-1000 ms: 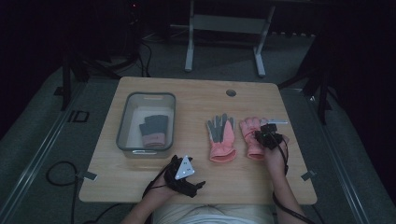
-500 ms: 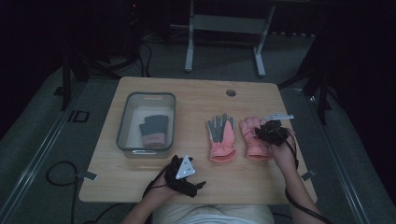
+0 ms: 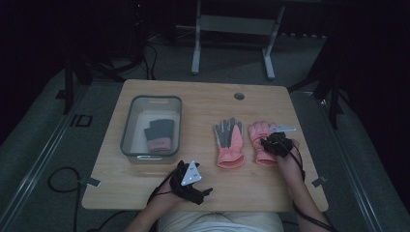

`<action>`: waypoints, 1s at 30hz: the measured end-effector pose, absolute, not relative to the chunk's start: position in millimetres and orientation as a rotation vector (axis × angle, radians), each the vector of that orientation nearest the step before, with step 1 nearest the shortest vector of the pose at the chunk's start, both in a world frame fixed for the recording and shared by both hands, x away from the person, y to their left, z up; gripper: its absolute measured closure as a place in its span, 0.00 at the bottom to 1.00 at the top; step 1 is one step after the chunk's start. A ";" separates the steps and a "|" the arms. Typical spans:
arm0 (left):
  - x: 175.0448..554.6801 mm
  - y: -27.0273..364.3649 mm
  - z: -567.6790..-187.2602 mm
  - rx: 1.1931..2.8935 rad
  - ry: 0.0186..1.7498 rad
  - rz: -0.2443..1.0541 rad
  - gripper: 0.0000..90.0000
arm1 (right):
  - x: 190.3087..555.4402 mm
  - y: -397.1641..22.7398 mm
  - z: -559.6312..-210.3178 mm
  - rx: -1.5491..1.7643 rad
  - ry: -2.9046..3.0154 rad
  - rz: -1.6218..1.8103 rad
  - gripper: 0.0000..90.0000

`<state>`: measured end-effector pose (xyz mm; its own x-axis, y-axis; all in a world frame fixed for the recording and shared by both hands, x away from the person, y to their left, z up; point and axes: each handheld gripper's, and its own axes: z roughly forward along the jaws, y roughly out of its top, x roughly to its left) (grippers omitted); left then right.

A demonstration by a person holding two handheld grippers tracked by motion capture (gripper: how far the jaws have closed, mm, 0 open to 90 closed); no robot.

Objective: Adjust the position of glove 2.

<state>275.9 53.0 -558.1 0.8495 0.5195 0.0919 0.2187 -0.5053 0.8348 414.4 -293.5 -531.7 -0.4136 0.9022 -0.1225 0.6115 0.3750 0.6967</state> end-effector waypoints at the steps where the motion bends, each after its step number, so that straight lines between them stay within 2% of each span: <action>1: 276.1 52.9 -558.2 2.107 0.538 0.415 0.05 | 414.9 -294.1 -532.3 1.315 2.145 0.788 0.78; 5: 276.2 52.6 -558.3 2.104 0.538 0.415 0.05 | 415.8 -294.2 -532.9 1.363 2.141 0.800 0.90; 8: 276.0 52.3 -558.7 2.109 0.535 0.420 0.05 | 417.0 -292.9 -531.9 1.397 2.139 0.797 0.94; 19: 276.7 53.0 -558.6 2.107 0.535 0.421 0.05 | 413.1 -285.8 -510.3 1.409 2.096 0.790 0.97; 25: 276.3 53.4 -558.2 2.104 0.532 0.424 0.05 | 411.2 -273.9 -484.2 1.405 2.064 0.808 0.97; 26: 276.5 52.9 -558.7 2.106 0.529 0.424 0.05 | 406.8 -266.9 -463.0 1.409 2.029 0.870 0.97; 30: 276.4 52.7 -558.7 2.104 0.530 0.423 0.05 | 401.0 -252.1 -438.1 1.396 1.997 0.918 0.97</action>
<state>276.4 52.7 -558.7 0.8498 0.5178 0.0982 0.2109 -0.5048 0.8371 401.0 -252.1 -438.1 -0.3246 0.9449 -0.0416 0.5839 0.2348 0.7771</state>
